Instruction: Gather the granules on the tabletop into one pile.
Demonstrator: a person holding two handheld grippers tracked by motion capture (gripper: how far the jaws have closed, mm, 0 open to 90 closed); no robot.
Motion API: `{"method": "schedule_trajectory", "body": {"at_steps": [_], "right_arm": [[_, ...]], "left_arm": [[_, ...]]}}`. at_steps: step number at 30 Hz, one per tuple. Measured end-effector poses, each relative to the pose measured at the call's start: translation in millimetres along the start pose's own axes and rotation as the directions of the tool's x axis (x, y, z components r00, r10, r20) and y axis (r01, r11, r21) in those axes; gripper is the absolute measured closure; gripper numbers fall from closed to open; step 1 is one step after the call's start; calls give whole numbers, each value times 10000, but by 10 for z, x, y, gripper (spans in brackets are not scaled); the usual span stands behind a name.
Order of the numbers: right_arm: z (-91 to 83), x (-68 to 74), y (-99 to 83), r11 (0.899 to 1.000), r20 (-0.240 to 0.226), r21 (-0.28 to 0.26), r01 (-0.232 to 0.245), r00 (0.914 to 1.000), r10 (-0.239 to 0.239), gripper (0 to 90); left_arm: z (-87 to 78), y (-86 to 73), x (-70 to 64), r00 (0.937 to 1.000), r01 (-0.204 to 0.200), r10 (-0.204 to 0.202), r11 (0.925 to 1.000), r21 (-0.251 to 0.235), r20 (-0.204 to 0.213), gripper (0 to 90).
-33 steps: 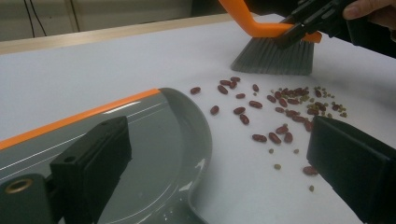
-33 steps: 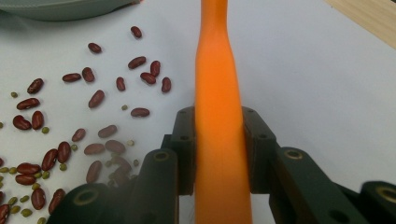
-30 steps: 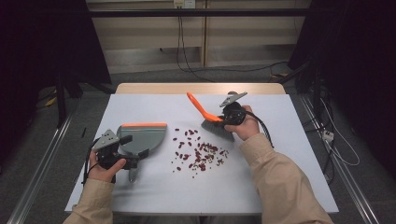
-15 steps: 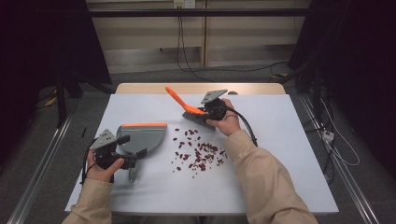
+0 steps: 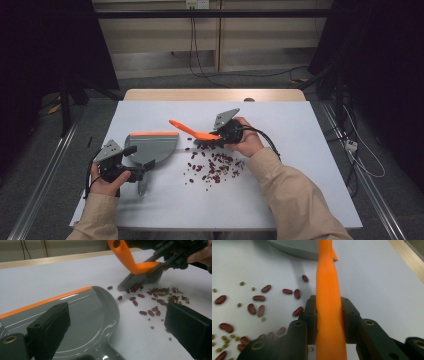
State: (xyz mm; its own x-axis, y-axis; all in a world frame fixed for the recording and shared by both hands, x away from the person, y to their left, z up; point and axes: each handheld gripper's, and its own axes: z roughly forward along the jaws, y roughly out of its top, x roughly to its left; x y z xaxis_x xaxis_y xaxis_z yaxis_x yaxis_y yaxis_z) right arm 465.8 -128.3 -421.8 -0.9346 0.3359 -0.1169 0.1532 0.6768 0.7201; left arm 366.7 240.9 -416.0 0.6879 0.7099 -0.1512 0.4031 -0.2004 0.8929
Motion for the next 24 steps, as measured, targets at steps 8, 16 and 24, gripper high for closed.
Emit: {"method": "schedule_trajectory", "body": {"at_steps": [8,16,24], "right_arm": [[-128,202,-46,9998,-539,-64,174,9984,-177,708],[-180,96,48,9932,-66,-1127,-282,9996,276,709],[125,-210,204,9857,626,-1586,-567,9958,673,708]], "left_arm": [[6,4,-11,10000,-21,21,10000,-25,-5,65],[-5,9,-20,10000,-14,14,10000,-51,4,65],[-10,-4,0,10000,61,-60,10000,-52,16,65]]}}
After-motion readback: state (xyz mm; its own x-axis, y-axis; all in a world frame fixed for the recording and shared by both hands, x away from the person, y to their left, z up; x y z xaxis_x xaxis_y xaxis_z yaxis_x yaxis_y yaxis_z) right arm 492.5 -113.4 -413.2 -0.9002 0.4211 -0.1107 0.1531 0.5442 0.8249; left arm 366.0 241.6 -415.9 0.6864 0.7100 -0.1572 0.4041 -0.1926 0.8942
